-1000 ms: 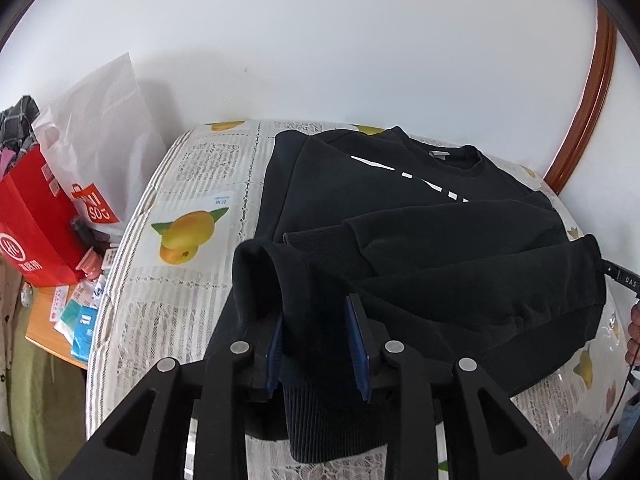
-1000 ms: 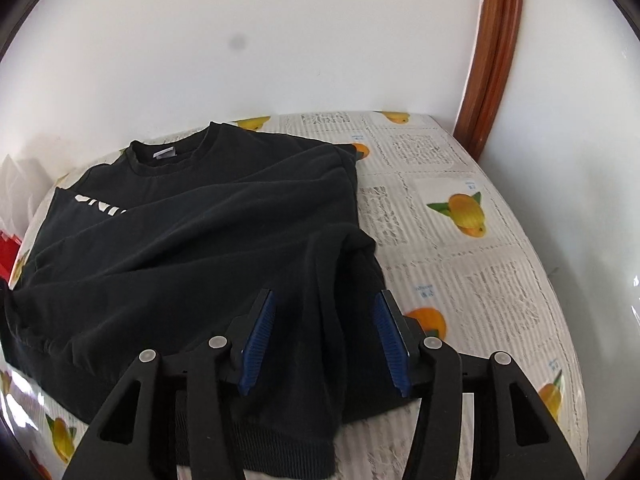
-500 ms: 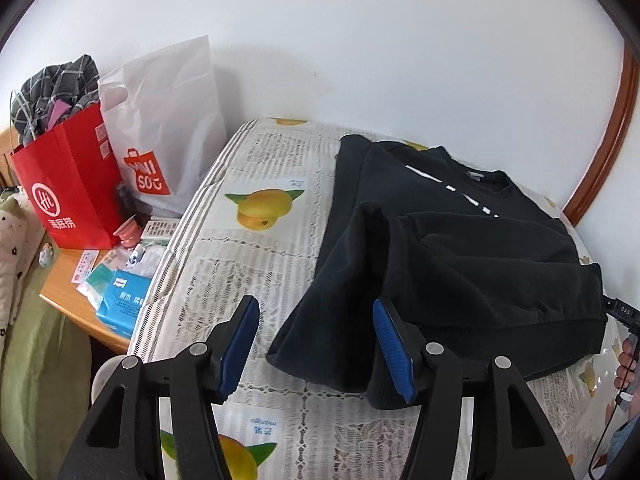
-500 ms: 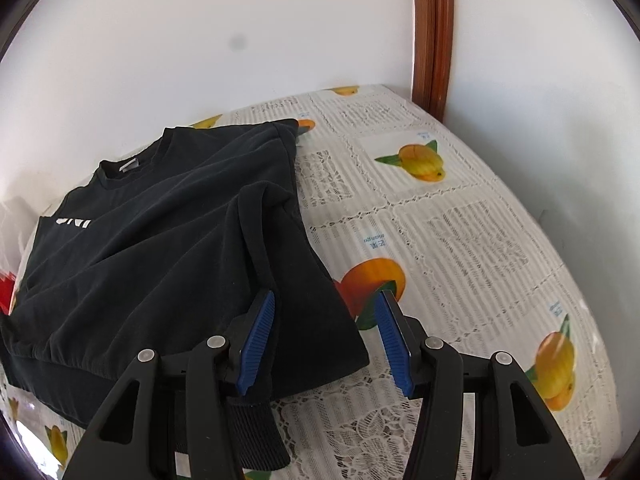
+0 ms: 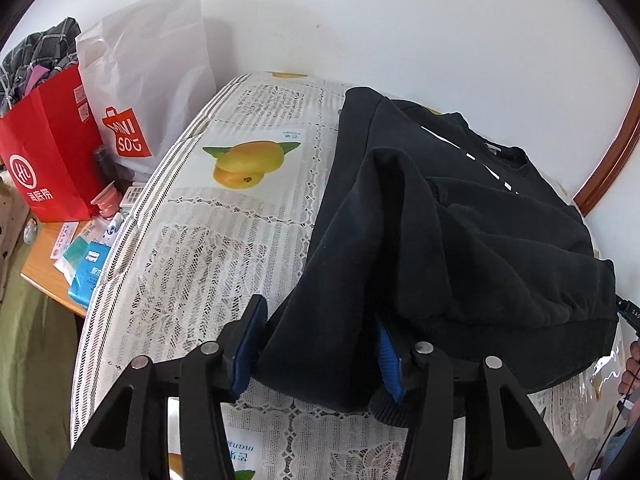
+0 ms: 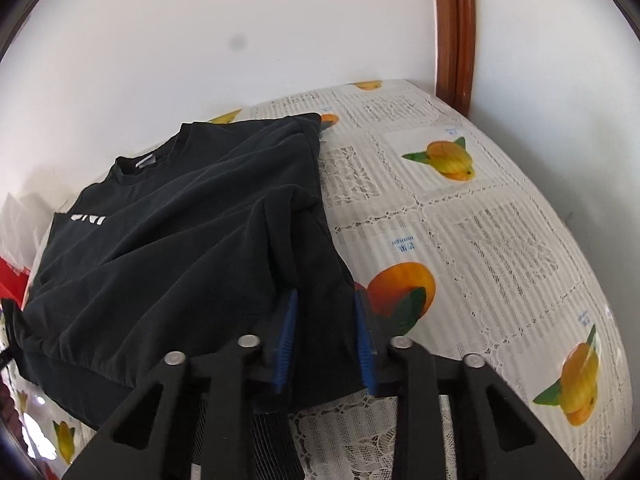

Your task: Fold small clothes

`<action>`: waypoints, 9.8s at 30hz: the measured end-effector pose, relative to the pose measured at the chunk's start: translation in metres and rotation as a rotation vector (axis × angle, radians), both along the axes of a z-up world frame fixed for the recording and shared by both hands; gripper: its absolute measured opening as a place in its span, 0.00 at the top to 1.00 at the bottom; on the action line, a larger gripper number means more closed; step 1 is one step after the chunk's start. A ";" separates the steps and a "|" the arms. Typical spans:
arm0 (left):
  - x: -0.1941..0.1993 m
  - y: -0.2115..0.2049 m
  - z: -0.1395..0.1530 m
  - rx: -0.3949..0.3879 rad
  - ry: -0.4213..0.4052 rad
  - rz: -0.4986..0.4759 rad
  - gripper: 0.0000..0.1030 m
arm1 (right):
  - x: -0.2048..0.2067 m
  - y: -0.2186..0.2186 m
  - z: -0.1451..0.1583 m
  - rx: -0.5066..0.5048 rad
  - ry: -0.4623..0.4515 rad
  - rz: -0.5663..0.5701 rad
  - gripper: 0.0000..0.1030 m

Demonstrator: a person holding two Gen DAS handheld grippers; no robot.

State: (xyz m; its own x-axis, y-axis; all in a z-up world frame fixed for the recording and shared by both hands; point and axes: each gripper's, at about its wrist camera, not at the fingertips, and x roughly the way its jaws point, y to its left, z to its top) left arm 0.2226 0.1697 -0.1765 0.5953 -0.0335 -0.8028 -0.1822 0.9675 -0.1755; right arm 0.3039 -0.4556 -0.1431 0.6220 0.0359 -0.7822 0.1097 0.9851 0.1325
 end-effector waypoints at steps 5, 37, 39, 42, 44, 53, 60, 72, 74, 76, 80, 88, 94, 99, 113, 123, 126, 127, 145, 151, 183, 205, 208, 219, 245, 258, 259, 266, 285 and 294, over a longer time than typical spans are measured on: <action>-0.002 -0.002 0.003 -0.032 -0.008 -0.011 0.85 | -0.003 -0.005 0.002 0.003 -0.017 -0.022 0.92; -0.126 -0.035 0.014 0.003 0.028 -0.028 0.88 | -0.122 -0.016 0.012 -0.027 -0.018 -0.035 0.93; -0.132 -0.038 0.014 0.024 0.025 -0.034 0.87 | -0.131 -0.016 0.010 -0.039 -0.019 -0.040 0.93; -0.141 -0.042 0.017 0.045 0.021 -0.038 0.86 | -0.143 -0.016 0.011 -0.041 -0.026 -0.051 0.91; -0.147 -0.043 0.021 0.057 0.013 -0.038 0.84 | -0.154 -0.018 0.015 -0.029 -0.031 -0.060 0.90; -0.178 -0.039 0.036 -0.046 -0.050 -0.081 0.61 | -0.194 -0.013 0.026 0.051 -0.045 -0.024 0.74; -0.188 -0.046 0.032 -0.077 -0.077 -0.129 0.52 | -0.208 0.015 0.012 0.074 -0.037 0.067 0.56; -0.185 -0.053 0.034 -0.117 -0.065 -0.191 0.53 | -0.186 0.018 -0.023 0.135 0.032 0.055 0.59; -0.189 -0.054 0.039 -0.119 -0.080 -0.204 0.53 | -0.186 0.021 -0.024 0.124 0.031 0.068 0.62; -0.193 -0.055 0.043 -0.147 -0.099 -0.224 0.53 | -0.185 0.023 -0.024 0.110 0.028 0.075 0.63; -0.193 -0.062 0.051 -0.131 -0.112 -0.232 0.53 | -0.185 0.027 -0.024 0.087 0.024 0.083 0.64; -0.169 -0.060 0.014 -0.095 -0.006 -0.182 0.54 | -0.190 0.024 -0.024 0.095 0.020 0.084 0.67; -0.162 -0.051 0.004 -0.168 0.002 -0.172 0.77 | -0.193 0.028 -0.020 0.052 0.017 0.108 0.84; -0.167 -0.059 0.026 -0.119 -0.043 -0.199 0.93 | -0.201 0.033 0.001 0.017 -0.050 0.147 0.89; -0.135 -0.068 0.091 -0.095 -0.178 -0.207 0.93 | -0.167 0.026 0.075 0.136 -0.225 0.144 0.89; -0.062 -0.057 0.086 -0.130 -0.144 -0.172 0.93 | -0.091 0.024 0.077 0.212 -0.224 0.105 0.89; -0.040 -0.056 0.079 -0.144 -0.123 -0.169 0.93 | -0.067 0.022 0.070 0.225 -0.215 0.102 0.89; -0.032 -0.056 0.077 -0.139 -0.115 -0.169 0.93 | -0.062 0.021 0.068 0.230 -0.212 0.100 0.89; 0.007 -0.056 0.061 -0.156 -0.080 -0.239 0.79 | -0.022 -0.003 0.042 0.264 -0.110 0.006 0.82; -0.023 -0.062 0.064 -0.083 -0.090 -0.287 0.78 | -0.054 0.027 0.059 0.175 -0.115 0.150 0.77; 0.069 -0.064 0.016 0.085 0.034 -0.209 0.70 | 0.067 0.038 0.000 -0.034 0.045 0.131 0.43; 0.076 -0.065 0.025 0.095 -0.089 -0.155 0.93 | 0.062 0.036 0.009 -0.081 -0.071 0.128 0.87; 0.080 -0.065 0.014 0.089 -0.054 -0.140 0.93 | 0.073 0.034 -0.010 -0.078 0.024 0.096 0.84; 0.068 -0.064 0.029 0.097 -0.049 -0.142 0.88 | 0.036 0.045 0.013 -0.126 0.022 0.046 0.53; -0.180 0.016 0.003 0.057 -0.023 -0.090 0.38 | -0.121 0.335 0.007 -0.060 -0.001 0.517 0.45; -0.220 0.033 -0.011 -0.017 -0.059 -0.105 0.36 | -0.177 0.398 0.001 -0.147 -0.088 0.654 0.39; -0.222 0.035 -0.011 -0.041 -0.062 -0.109 0.36 | -0.180 0.405 0.000 -0.136 -0.084 0.694 0.39; -0.226 0.049 -0.010 -0.137 -0.072 -0.117 0.35 | -0.187 0.451 -0.018 -0.230 -0.111 0.763 0.37; -0.202 0.035 -0.012 -0.111 -0.066 -0.133 0.28 | -0.140 0.452 0.020 -0.128 -0.201 0.698 0.89; -0.185 0.010 -0.011 0.007 -0.060 -0.143 0.25 | -0.128 0.312 0.085 0.183 -0.401 0.332 0.89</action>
